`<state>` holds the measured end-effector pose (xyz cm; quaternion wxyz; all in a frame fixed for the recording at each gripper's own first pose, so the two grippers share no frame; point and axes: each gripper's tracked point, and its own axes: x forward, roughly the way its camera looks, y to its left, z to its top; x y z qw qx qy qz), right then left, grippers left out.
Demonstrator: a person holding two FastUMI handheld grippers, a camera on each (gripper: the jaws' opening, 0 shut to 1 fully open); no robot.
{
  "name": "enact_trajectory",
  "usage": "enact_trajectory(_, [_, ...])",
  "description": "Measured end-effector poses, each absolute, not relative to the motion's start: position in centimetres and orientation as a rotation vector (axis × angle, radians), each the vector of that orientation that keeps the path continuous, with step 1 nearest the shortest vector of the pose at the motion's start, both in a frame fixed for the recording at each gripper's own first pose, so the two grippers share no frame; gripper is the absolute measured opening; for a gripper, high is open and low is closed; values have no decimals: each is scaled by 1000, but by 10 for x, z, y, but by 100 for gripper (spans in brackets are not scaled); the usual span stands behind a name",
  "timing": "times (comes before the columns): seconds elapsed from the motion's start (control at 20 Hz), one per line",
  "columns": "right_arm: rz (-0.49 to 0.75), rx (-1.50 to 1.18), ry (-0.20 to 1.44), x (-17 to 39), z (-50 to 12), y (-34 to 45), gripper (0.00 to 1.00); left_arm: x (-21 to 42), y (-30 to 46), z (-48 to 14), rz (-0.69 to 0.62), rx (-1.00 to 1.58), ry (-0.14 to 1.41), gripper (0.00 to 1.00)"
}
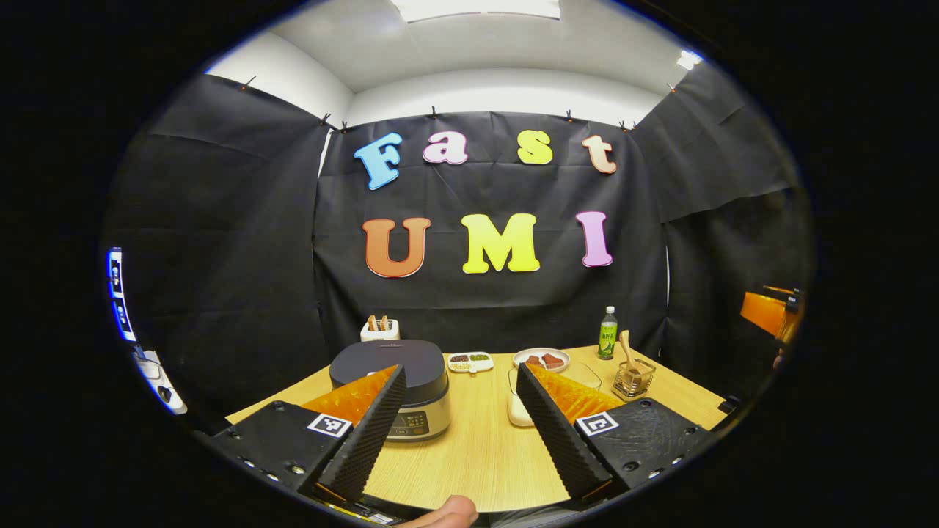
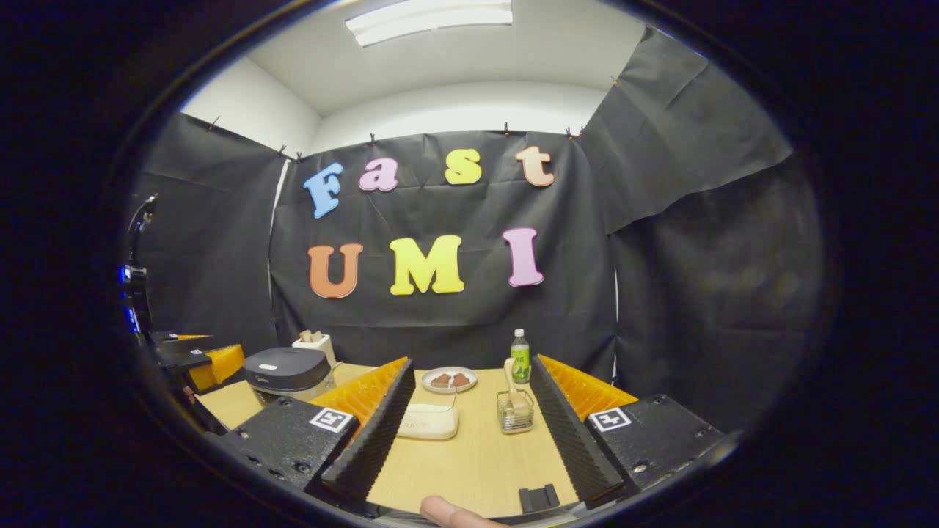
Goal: Close the left gripper, press the button to open the rice cooker; take a wooden spoon from the chopstick holder with the right hand, scoop a spoonful of rice and pour it into the rice cooker, then put the wooden spoon back into the chopstick holder.
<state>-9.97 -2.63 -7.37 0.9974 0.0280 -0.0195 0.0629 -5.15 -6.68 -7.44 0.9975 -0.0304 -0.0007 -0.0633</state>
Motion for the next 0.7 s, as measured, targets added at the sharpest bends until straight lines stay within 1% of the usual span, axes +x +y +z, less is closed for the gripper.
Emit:
enact_trajectory(0.15, [137,48,-34,-102,-78,-25,100,-64,-73,-77,-130,-63,-2,96])
enact_trajectory(0.3, [162,57,-6,-98,-88,-23,100,-69,-73,-66,-127,-60,-27,96])
enact_trajectory(0.55, [142,78,40,-90,-100,-34,100,-72,-74,-61,-126,-52,-58,96])
enact_trajectory(0.7, [136,76,46,-88,-102,-35,100,-72,-71,-63,-120,-66,-52,96])
